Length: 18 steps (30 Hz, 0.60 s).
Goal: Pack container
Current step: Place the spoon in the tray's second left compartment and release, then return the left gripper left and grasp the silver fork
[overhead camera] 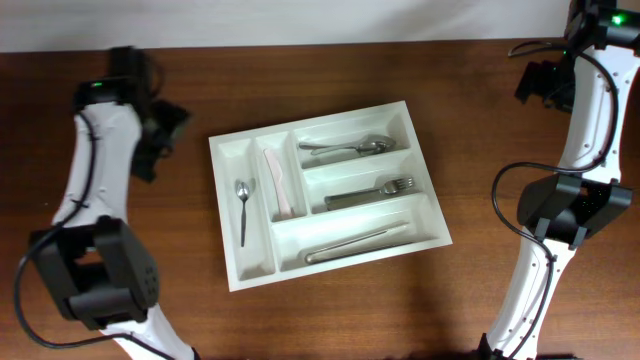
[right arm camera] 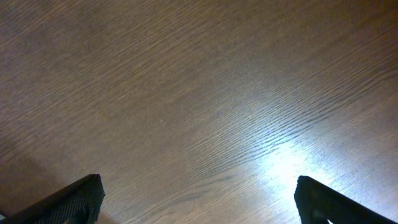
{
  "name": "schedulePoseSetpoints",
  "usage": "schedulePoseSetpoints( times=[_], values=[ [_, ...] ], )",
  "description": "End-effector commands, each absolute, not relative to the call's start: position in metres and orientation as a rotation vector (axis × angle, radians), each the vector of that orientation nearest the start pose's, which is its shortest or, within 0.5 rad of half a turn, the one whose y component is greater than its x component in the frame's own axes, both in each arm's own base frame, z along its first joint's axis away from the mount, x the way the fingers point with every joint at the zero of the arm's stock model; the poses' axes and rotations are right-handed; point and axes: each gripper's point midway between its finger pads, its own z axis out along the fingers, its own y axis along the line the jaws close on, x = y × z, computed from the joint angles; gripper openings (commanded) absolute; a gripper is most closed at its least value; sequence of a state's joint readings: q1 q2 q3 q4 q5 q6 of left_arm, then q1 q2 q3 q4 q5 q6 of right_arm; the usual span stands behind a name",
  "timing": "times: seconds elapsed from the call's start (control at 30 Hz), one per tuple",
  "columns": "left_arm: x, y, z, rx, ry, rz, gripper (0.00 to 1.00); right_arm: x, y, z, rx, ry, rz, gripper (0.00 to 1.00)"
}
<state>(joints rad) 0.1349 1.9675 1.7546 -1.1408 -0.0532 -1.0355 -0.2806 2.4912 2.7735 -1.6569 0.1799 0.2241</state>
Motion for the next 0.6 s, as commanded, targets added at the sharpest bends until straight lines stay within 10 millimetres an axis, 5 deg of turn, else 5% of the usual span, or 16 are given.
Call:
schedulePoseSetpoints(
  times=[0.0,0.27,0.57],
  values=[
    [0.423,0.088,0.100,-2.073,2.163,-0.143,0.99,0.468,-0.167,0.157,0.745,2.852,-0.297,0.99],
    [0.419,0.145,0.063,-2.251,2.014,-0.109,0.99,0.468,-0.167,0.157,0.745,2.852,-0.297,0.99],
    [0.430,0.172,0.050,-2.271,1.944,-0.112,1.00,0.468,-0.167,0.157,0.745,2.852,-0.297,0.99]
  ],
)
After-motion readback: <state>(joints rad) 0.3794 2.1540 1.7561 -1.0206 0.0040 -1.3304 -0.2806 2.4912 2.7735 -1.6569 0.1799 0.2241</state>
